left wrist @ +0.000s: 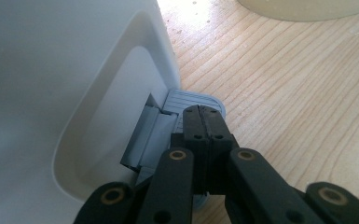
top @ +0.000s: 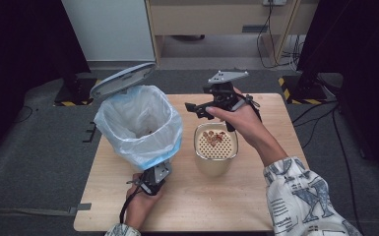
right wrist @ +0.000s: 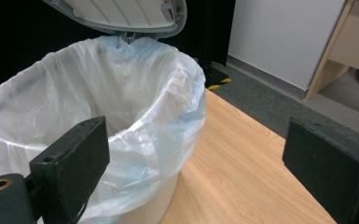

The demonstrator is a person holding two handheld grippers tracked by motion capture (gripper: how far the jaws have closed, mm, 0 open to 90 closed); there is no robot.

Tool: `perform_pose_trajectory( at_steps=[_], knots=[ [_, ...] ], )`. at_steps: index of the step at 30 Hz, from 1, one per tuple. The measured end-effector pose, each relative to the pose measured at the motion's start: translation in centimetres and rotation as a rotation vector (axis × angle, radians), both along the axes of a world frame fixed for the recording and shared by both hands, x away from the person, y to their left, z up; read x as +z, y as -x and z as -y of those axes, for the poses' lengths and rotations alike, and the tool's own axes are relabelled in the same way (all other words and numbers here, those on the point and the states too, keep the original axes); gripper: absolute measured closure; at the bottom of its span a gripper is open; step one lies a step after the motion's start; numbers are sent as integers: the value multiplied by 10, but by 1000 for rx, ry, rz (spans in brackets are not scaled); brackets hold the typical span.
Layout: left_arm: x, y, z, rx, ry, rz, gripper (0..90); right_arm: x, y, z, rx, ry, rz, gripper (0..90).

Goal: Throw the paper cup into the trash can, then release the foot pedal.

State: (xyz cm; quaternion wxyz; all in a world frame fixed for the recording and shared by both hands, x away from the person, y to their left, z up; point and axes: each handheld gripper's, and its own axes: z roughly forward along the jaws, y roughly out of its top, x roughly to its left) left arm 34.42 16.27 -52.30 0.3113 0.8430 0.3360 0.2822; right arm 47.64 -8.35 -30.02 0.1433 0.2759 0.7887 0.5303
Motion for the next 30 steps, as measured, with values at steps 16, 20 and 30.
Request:
perform_pose_trajectory(
  at_steps=[16,20,30],
  knots=[
    [8,13,-2,54,54,28,699,-14,2,60,-124,3,-16,73],
    [14,23,4,56,112,41,629,-20,1,79,-175,3,-20,73],
    [16,24,5,46,136,17,479,-39,-3,109,-290,8,-35,56]
  ],
)
